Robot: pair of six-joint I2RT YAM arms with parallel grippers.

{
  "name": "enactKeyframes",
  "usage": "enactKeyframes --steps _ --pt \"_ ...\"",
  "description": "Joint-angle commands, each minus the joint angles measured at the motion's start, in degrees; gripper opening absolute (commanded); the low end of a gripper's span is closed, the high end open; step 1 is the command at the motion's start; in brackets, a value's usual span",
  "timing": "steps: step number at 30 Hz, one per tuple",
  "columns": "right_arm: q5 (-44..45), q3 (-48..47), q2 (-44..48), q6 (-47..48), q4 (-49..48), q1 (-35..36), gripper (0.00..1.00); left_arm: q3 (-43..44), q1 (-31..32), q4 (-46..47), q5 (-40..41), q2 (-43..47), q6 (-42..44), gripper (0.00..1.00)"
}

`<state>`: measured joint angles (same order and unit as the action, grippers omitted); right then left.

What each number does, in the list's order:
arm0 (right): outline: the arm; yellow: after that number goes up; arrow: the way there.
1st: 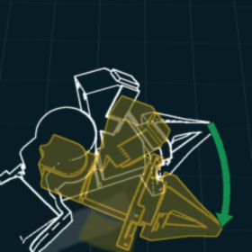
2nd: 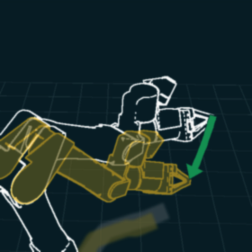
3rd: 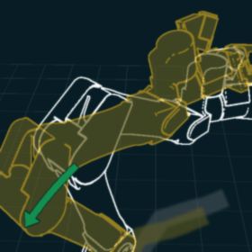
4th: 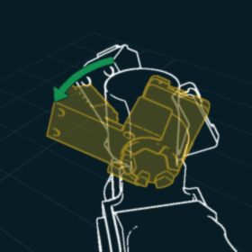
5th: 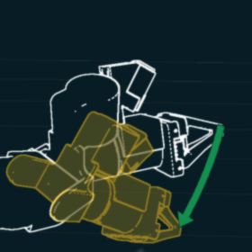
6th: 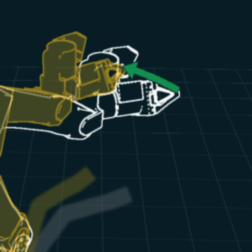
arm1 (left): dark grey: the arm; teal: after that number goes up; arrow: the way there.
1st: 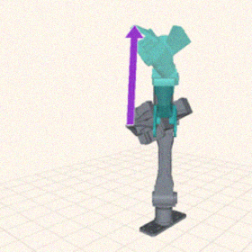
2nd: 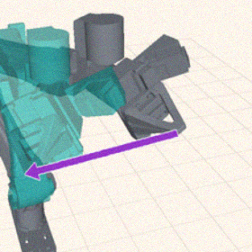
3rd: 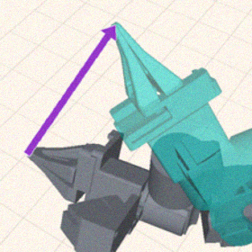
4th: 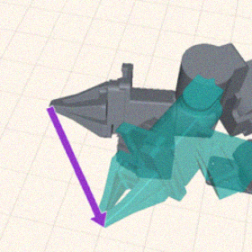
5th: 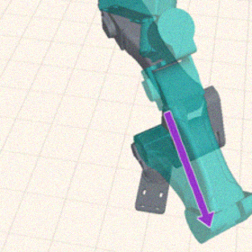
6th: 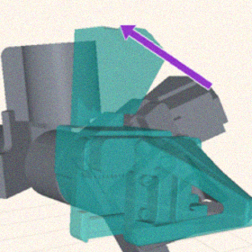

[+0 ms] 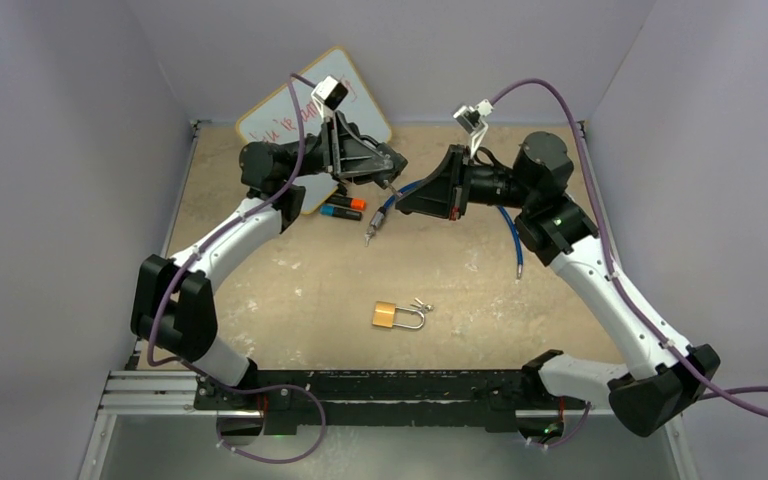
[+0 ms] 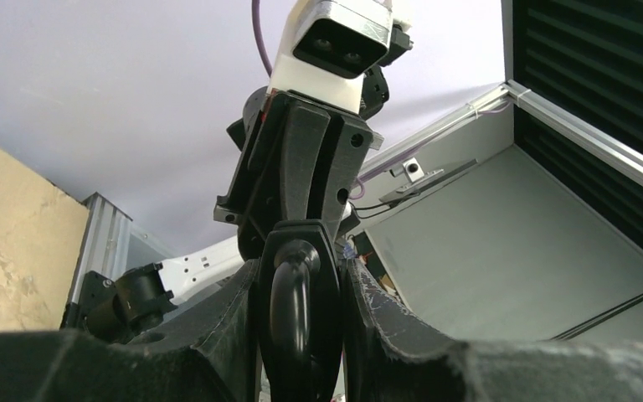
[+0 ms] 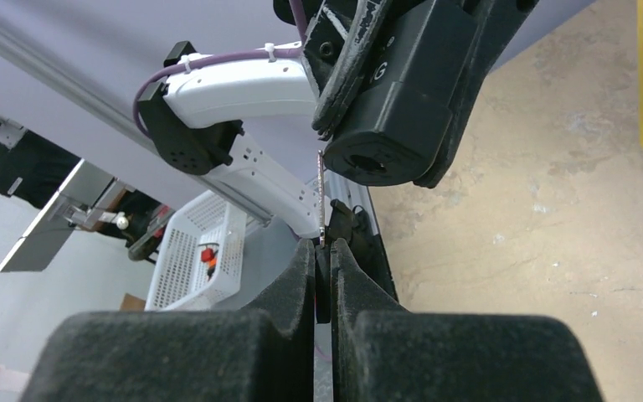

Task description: Unlock with the key

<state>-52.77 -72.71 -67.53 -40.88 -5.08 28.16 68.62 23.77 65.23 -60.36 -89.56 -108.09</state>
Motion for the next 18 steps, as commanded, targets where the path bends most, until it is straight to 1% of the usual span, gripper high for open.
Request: enactKeyframes --steps 1,4,11,15,18 --pt "2.2 0.3 2.0 -1.6 -1.2 0.0 0.0 0.8 0.2 -0.4 1.0 4.1 2.3 0.0" --pt "2.7 1.3 3.1 -1.2 -0.3 -0.1 0.0 0.6 0.2 -0.9 0.7 4.2 2.7 0.0" --pt "7.9 3.8 5.9 2.8 2.5 -0.1 0.0 0.2 0.2 -0.5 0.7 4.1 2.8 0.0" --pt "8.6 3.9 5.6 3.1 2.8 -0.1 0.0 -0.1 0.2 0.0 0.3 4.2 2.8 0.0" --pt "10.7 3.6 5.9 3.7 3.0 -0.1 0.0 -0.6 0.2 0.0 0.1 4.4 2.8 0.0"
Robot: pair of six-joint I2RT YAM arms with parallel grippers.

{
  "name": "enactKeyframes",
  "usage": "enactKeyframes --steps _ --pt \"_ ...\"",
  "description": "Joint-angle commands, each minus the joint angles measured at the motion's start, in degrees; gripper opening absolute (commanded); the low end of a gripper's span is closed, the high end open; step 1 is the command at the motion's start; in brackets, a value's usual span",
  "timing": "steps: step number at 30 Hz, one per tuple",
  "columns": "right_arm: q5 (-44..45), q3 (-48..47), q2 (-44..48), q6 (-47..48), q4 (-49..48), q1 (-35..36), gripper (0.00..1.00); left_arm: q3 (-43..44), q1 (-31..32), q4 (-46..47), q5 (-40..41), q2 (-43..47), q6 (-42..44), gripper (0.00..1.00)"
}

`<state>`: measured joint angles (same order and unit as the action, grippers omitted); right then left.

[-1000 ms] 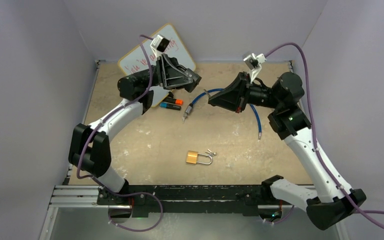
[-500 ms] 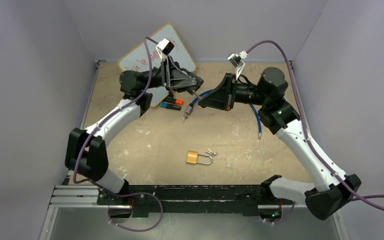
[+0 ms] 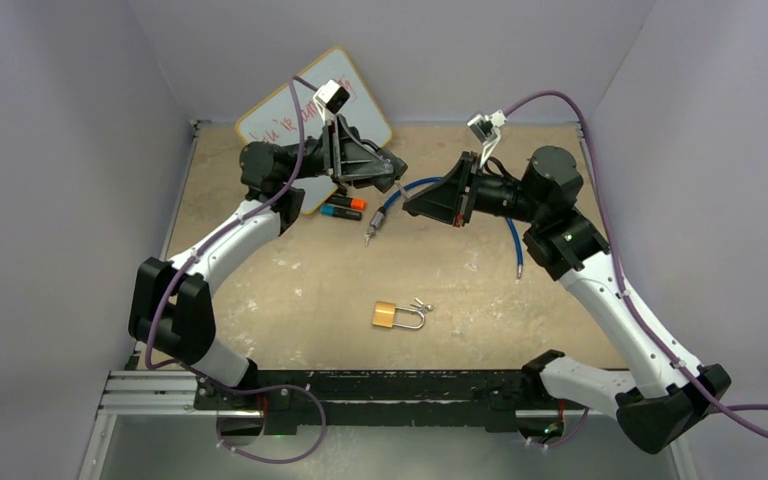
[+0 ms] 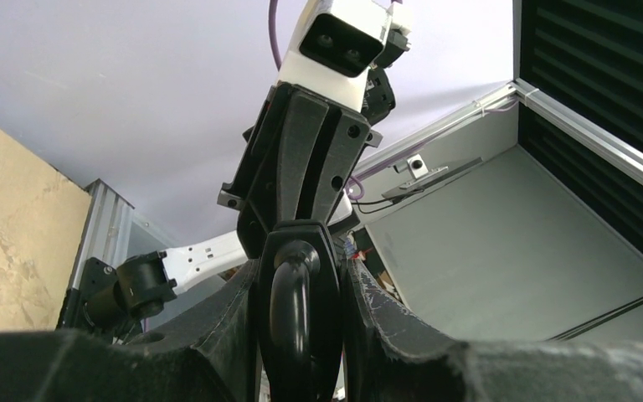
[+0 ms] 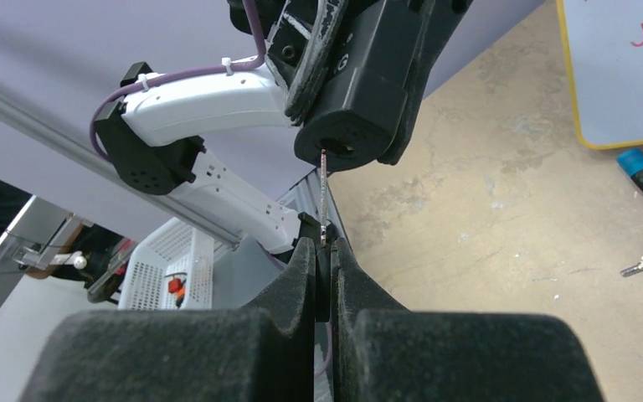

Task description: Unlock with the key

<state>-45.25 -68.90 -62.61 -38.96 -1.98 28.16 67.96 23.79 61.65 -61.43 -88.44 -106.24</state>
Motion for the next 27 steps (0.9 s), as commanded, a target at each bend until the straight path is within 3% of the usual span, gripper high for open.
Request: enactKeyframes --steps 1,23,27 --pt "3.6 -0.2 1.0 1.8 -0.1 -0.1 0.0 0.1 0.2 3.7 1.2 3.4 0.9 0.0" --pt "-0.9 -1.6 -1.7 -0.4 -4.6 -0.1 0.0 -0.9 0.3 3.9 1.1 4.2 1.7 0.0" --pt "-4.1 -2.8 -3.5 -5.0 -4.7 -0.1 0.0 -0.8 0.3 2.4 -0.5 4.7 3.7 0.0"
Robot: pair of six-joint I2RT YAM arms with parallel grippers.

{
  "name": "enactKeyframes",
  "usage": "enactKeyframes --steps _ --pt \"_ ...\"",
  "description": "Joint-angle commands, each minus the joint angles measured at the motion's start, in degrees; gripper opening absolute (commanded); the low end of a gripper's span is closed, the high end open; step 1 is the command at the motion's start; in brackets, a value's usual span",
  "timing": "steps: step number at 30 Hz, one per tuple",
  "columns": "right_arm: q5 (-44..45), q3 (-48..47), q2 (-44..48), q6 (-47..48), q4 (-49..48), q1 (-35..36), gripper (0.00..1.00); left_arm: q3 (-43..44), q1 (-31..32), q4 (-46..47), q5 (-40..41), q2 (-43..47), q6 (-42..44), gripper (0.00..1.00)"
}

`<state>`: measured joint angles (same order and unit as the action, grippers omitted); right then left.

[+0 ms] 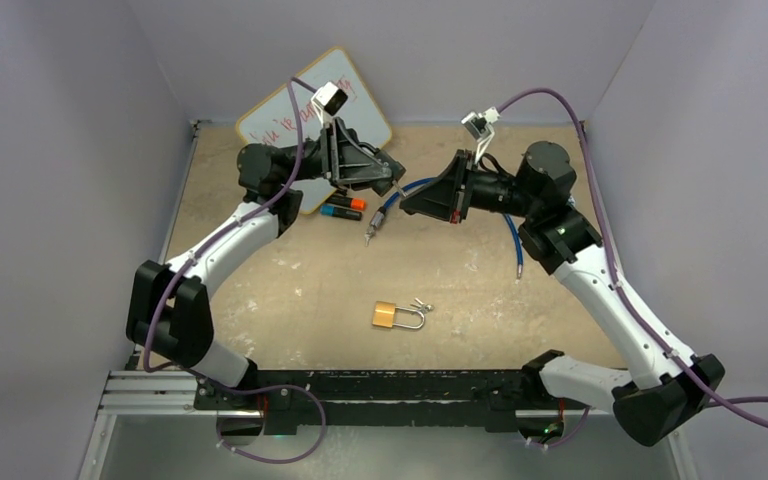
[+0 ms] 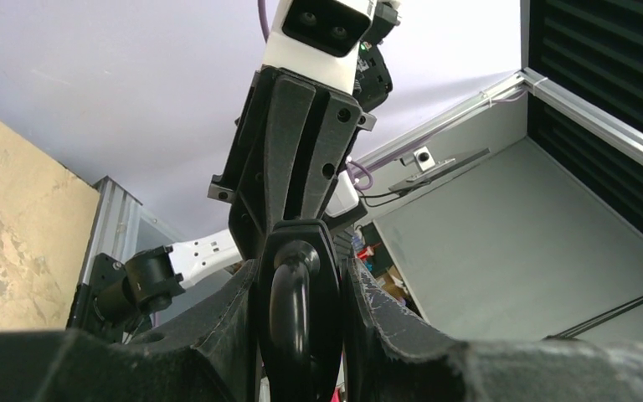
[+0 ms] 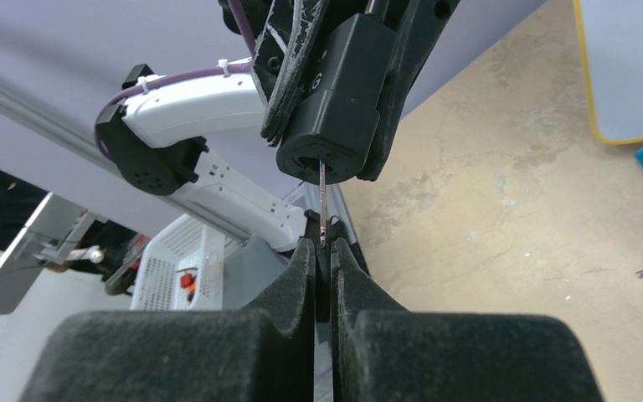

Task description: Unlock with the key

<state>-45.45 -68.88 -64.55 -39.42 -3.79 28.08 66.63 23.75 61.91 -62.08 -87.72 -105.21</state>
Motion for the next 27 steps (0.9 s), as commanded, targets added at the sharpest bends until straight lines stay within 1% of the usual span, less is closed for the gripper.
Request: enactKeyframes --steps 1,3,5,9,11,13,17,20,23,26,27 --pt "-6.0 -4.0 -2.6 -5.3 -1.3 0.0 0.0 0.6 0.3 1.5 -0.6 4.2 3.9 0.0" --pt "-8.9 -6.1 -4.3 -7.3 0.9 0.0 0.0 1.1 0.3 -0.6 -2.2 4.8 7.2 0.0" --pt "-10.6 -7.3 -5.4 -9.0 2.4 -0.1 0.0 1.8 0.3 -5.4 -3.9 5.9 12.2 0.0" --pt "-13.4 -8.0 -6.4 -13.7 2.5 -1.0 0.0 3.8 0.3 -20.2 -6.2 7.9 24.8 0.0" --pt "-15.0 -7.9 -6.8 -16.0 1.8 -2.1 0.0 4.1 0.3 -23.8 -7.4 8.6 28.1 0.0" --pt "-15.4 -7.4 -6.7 -17.1 1.3 -2.9 0.0 4.0 0.3 -25.3 -8.4 9.0 29.7 0.0" --pt "-15.6 -6.5 -7.4 -17.4 -0.4 -3.1 0.0 3.4 0.3 -25.8 -8.8 9.2 29.9 0.0" --pt "-14.7 -5.7 -7.9 -16.4 -2.7 -3.1 0.0 3.3 0.3 -24.4 -8.9 9.3 28.0 0.0" --pt "-12.9 -5.6 -8.7 -14.3 -4.0 -3.1 0.0 3.4 0.3 -22.0 -8.6 8.9 24.6 0.0" --pt "-11.9 -5.5 -9.0 -10.8 -4.2 -3.1 0.0 3.1 0.3 -16.1 -8.6 8.4 18.9 0.0" --pt "-12.4 -5.7 -9.1 -9.2 -2.9 -3.1 0.0 3.1 0.3 -14.1 -8.8 8.2 17.0 0.0"
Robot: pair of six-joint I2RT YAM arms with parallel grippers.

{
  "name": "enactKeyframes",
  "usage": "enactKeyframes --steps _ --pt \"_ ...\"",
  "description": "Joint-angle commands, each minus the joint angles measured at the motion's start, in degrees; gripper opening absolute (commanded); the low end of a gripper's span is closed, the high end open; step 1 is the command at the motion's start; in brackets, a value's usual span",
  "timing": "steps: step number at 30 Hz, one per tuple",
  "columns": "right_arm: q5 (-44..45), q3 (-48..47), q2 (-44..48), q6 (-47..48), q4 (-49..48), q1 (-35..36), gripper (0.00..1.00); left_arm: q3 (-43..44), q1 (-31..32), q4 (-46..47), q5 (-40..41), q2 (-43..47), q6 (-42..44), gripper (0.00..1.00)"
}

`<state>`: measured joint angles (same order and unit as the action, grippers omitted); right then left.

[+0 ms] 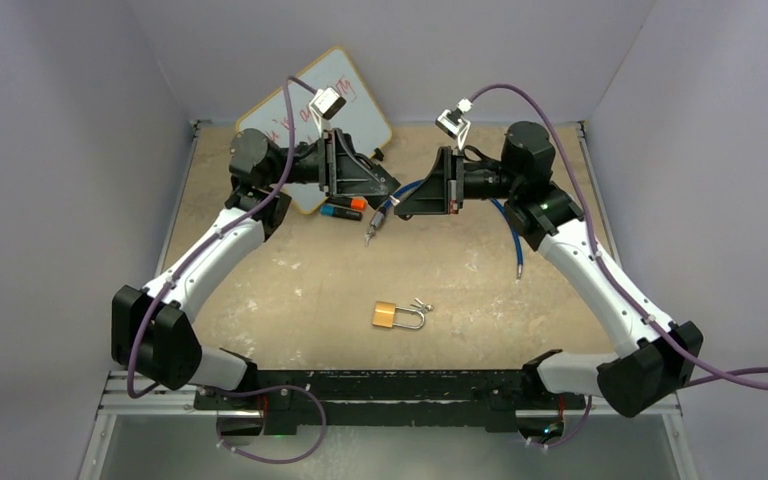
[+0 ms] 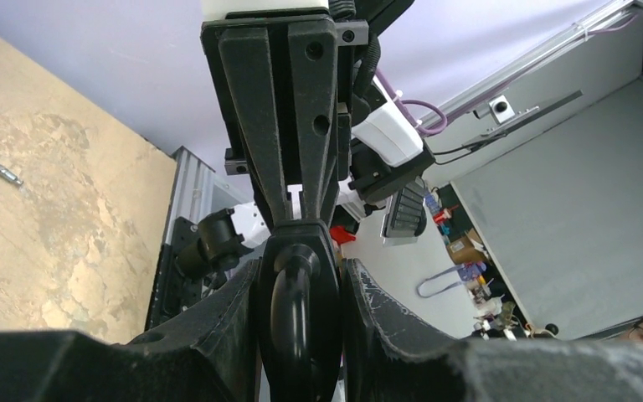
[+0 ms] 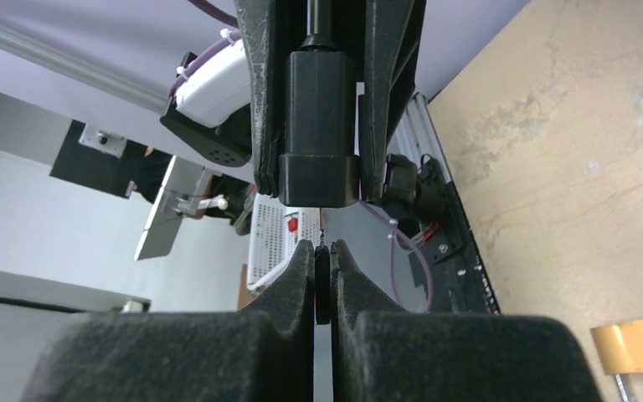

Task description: Unlock with the key

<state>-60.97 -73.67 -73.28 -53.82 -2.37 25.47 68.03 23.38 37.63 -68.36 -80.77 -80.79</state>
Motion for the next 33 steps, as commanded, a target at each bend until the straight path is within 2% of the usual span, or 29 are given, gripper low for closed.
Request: enactKeyframes --steps 1,4,9,15,18,22,26,29,30,33 --pt "2.8 -1.3 -0.6 7.1 -3.0 -0.6 0.0 1.7 0.7 12.0 -2.6 1.1 -8.8 0.0" --pt "3.3 -3.6 -1.9 11.0 1.5 -1.0 0.0 1.9 0.7 13.7 -2.7 1.2 -9.9 0.0" --pt "4.6 -3.2 -2.3 4.6 -5.0 -1.0 0.0 1.9 0.7 9.2 -1.6 2.1 -5.4 0.0" --pt "10.9 -3.9 -2.7 0.4 -5.0 -0.2 0.0 2.4 0.9 -9.1 3.6 4.4 10.1 0.0" --pt "14.0 -6.1 -3.3 4.0 -1.5 0.8 0.0 3.3 1.0 -17.7 5.2 4.1 15.5 0.0" --pt "14.1 -5.7 -4.3 4.2 -2.9 1.0 0.0 2.7 1.4 -17.6 4.2 3.9 16.0 0.0" --pt "12.1 -0.1 -2.4 0.4 -10.2 0.0 0.0 3.6 1.3 -17.9 5.5 4.0 16.2 0.0" --pt "11.8 3.6 0.6 2.5 -11.2 -0.6 0.24 4.3 0.5 -17.3 9.8 4.1 14.7 0.0" --pt "11.9 5.0 1.8 3.4 -11.1 -0.7 0.35 3.9 0.4 -15.3 11.4 4.2 13.3 0.0" --pt "10.8 11.5 6.2 2.9 -17.1 -1.3 0.52 2.5 0.2 -9.1 14.2 4.2 9.6 0.0"
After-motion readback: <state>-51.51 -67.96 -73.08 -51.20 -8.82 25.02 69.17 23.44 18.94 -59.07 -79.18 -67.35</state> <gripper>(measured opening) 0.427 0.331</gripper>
